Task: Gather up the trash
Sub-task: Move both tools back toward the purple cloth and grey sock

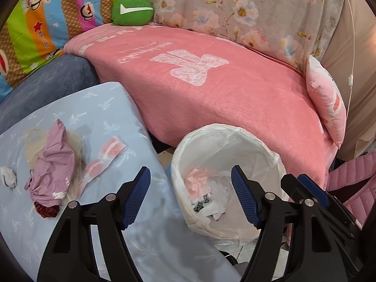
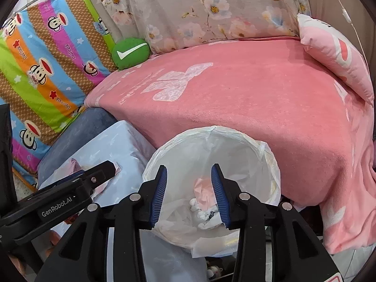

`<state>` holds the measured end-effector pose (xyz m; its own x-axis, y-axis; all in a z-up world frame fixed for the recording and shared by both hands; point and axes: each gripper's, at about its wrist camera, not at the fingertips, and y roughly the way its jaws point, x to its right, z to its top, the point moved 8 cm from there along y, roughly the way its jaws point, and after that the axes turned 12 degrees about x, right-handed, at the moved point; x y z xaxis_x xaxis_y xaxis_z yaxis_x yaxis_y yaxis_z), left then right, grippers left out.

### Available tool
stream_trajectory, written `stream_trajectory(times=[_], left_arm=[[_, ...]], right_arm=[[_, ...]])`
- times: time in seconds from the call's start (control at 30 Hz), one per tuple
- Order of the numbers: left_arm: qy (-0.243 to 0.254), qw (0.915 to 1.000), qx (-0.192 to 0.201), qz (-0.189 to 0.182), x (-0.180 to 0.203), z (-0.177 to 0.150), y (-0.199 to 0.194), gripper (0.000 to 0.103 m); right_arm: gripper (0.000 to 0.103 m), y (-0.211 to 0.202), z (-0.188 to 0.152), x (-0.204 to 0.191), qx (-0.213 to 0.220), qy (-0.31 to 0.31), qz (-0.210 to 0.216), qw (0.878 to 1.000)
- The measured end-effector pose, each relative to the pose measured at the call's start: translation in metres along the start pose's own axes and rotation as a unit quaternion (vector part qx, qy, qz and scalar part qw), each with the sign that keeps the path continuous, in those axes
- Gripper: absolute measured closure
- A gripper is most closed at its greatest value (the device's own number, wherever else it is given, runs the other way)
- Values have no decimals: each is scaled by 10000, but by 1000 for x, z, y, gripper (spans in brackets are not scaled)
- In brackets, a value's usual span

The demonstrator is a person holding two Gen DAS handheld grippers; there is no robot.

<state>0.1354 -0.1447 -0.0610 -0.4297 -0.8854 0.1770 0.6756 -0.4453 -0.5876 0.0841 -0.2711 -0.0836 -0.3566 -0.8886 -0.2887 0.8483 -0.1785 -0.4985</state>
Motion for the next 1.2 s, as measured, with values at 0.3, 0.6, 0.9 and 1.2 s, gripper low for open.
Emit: stream_trajectory(times=[0.3,0.6,0.9,1.2], left_arm=[[-196,9992,84,350,-39,-6,-16,35],[-466,9958,125,783,-90,-15,-31,34],[-945,9878,197,1220,-149,-24,-49,25],[-1402,9738,227,1773,-224,-39,-68,19]], right_arm=[[55,-3,-8,-37,-84,-262,214,9994],[53,-1,-25,-77,-258,-498,447,9974],[48,5,-41,-127,-431,-833,715,9930],[46,16,-68,-186,-727,-1079,1115,9852]])
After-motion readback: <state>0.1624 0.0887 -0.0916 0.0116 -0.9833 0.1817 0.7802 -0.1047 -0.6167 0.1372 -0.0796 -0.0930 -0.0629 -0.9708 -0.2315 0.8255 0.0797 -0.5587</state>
